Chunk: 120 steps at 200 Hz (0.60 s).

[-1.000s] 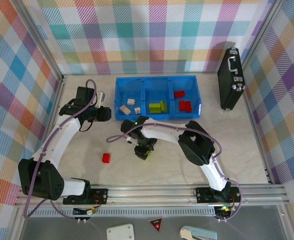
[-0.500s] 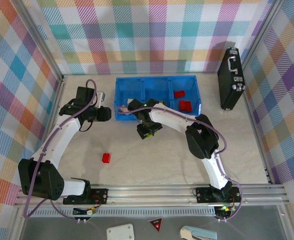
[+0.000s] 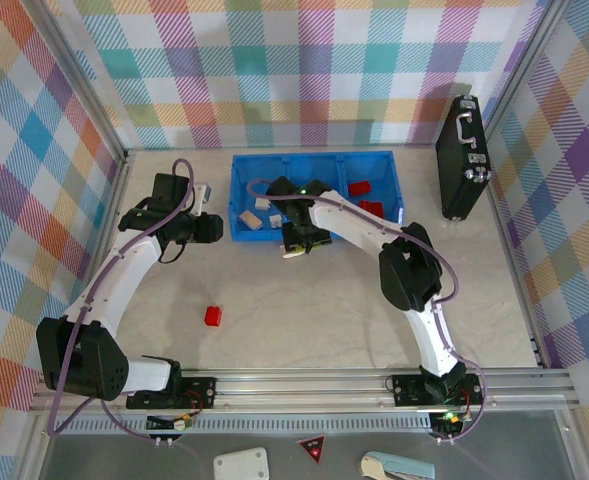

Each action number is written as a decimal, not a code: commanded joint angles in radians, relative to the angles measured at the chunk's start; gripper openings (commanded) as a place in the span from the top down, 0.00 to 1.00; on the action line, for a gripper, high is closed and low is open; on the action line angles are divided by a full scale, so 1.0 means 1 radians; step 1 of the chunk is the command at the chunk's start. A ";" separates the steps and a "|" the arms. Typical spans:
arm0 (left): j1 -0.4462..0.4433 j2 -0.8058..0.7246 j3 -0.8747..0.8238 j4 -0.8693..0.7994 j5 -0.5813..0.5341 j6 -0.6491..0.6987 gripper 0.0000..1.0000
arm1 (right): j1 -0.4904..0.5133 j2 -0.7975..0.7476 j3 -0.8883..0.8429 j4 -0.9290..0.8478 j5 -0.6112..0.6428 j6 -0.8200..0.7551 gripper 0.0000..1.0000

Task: Sort the legos into containers by color
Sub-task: Place the lego in the container.

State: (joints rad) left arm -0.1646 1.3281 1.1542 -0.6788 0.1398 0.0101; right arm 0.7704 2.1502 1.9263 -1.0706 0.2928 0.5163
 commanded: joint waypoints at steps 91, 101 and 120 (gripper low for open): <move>0.017 -0.012 -0.005 -0.015 0.015 0.014 0.54 | -0.105 0.158 0.335 -0.024 0.041 -0.037 0.33; 0.017 -0.009 -0.004 -0.014 0.018 0.014 0.54 | -0.114 0.183 0.371 -0.028 0.036 -0.042 0.33; 0.017 -0.006 -0.004 -0.015 0.019 0.014 0.54 | -0.131 0.226 0.428 -0.034 0.030 -0.048 0.33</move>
State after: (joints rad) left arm -0.1646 1.3281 1.1542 -0.6788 0.1406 0.0162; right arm 0.6662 2.3253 2.2810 -1.0946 0.3187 0.4862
